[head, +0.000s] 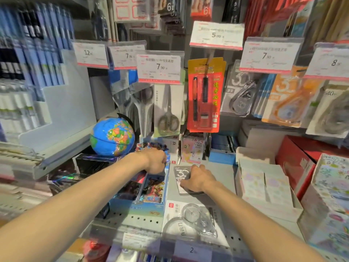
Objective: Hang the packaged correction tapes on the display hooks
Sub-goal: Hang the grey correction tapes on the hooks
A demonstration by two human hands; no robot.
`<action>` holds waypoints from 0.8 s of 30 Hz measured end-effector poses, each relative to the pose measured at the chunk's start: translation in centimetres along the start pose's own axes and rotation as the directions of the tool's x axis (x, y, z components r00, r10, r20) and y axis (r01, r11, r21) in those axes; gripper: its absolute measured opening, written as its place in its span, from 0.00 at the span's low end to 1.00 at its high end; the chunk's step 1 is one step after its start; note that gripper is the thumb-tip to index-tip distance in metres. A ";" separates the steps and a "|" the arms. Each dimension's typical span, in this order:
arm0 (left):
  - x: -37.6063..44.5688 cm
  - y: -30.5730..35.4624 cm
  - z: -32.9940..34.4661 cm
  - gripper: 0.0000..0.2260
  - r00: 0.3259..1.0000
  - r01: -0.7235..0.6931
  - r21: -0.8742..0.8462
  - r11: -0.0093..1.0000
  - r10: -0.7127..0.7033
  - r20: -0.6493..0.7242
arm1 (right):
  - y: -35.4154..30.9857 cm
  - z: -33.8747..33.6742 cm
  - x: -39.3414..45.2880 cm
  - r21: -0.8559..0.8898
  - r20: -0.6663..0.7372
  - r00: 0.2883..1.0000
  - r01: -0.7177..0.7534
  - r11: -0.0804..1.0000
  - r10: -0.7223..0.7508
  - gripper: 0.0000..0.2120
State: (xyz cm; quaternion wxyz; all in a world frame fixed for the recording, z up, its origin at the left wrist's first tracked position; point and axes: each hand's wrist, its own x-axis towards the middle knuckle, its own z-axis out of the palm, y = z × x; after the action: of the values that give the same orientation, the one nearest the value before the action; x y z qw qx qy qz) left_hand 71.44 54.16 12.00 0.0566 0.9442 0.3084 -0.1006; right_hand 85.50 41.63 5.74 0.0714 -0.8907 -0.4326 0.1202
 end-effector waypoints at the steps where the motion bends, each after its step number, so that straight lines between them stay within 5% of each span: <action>1: -0.1 0.0 0.0 0.11 1.000 -0.002 -0.010 1.000 0.001 -0.010 | 0.1 -0.2 -0.2 0.007 -0.005 1.000 0.008 1.000 -0.008 0.30; 6: -1.0 0.2 -0.8 0.16 0.992 -0.023 -0.107 0.994 0.009 -0.128 | 1.9 -2.4 -2.5 0.099 -0.106 0.991 0.096 0.990 -0.086 0.20; 11: -2.3 2.8 -1.5 0.22 0.979 -0.102 -0.317 0.943 0.038 -0.202 | 4.5 -4.2 -6.0 0.129 -0.278 0.948 0.197 0.972 -0.155 0.29; 14: -3.0 5.1 -1.9 0.22 0.972 -0.185 -0.522 0.833 0.078 -0.221 | 6.0 -4.5 -7.7 0.138 -0.360 0.913 0.256 0.957 -0.193 0.25; 19: -3.4 8.3 -2.6 0.07 0.958 -0.283 -0.770 0.572 0.128 -0.257 | 8.0 -4.8 -9.9 0.154 -0.502 0.841 0.316 0.936 -0.201 0.33; 24: -3.4 10.5 -2.7 0.08 0.929 -0.366 -0.767 0.526 0.157 -0.335 | 10.1 -4.2 -10.8 0.107 -0.595 0.775 0.339 0.935 -0.213 0.40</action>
State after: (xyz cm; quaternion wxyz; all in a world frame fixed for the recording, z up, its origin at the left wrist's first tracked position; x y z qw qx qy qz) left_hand 75.43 44.29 15.89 0.4663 0.8497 0.1774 0.1706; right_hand 87.86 26.80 9.10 0.3081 -0.7990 -0.5020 -0.1209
